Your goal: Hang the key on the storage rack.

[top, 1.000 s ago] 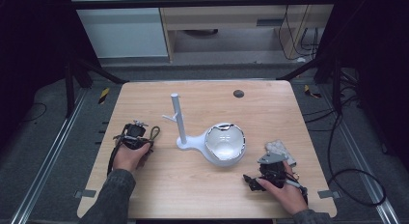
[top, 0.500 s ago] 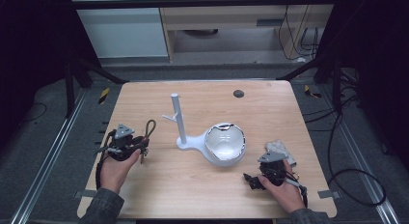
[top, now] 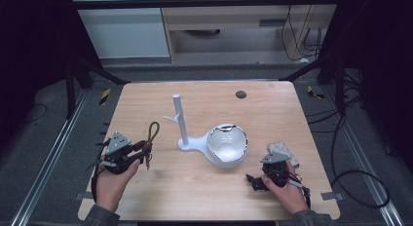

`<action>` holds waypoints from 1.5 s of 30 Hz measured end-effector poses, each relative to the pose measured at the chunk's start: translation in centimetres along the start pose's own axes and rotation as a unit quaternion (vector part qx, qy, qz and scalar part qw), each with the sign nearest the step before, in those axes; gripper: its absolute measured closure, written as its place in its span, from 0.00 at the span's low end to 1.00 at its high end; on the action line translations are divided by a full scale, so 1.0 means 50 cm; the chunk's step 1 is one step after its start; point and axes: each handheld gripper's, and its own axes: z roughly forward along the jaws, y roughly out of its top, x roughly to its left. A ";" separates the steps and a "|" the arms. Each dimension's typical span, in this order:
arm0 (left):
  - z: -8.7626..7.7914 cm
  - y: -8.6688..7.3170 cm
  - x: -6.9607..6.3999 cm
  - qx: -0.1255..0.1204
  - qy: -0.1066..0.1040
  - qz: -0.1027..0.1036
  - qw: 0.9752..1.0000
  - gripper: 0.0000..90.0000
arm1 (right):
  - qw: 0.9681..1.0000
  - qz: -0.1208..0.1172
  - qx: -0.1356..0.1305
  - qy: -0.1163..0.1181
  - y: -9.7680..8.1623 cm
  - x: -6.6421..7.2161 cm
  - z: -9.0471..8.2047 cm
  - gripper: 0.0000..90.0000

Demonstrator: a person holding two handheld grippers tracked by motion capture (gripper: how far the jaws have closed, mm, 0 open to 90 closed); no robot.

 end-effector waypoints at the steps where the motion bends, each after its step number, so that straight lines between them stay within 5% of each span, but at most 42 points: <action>1: -0.013 -0.001 -0.010 -0.010 -0.004 0.003 1.000 0.74 | 1.000 0.000 0.000 0.000 0.000 0.000 0.000 0.00; 13: -0.065 0.003 -0.045 -0.060 -0.020 0.010 0.998 0.74 | 1.000 -0.001 0.000 0.000 0.000 0.000 0.000 0.00; 24: -0.072 0.024 -0.071 -0.079 -0.028 0.023 0.996 0.73 | 1.000 -0.001 0.000 0.000 0.000 0.000 0.000 0.00; 35: -0.048 0.056 -0.096 -0.076 -0.040 0.037 0.996 0.73 | 1.000 0.001 0.000 -0.001 -0.001 0.000 -0.001 0.00; 45: -0.018 0.070 -0.091 -0.066 -0.037 0.033 0.997 0.73 | 1.000 0.003 0.001 -0.001 -0.001 0.001 -0.001 0.00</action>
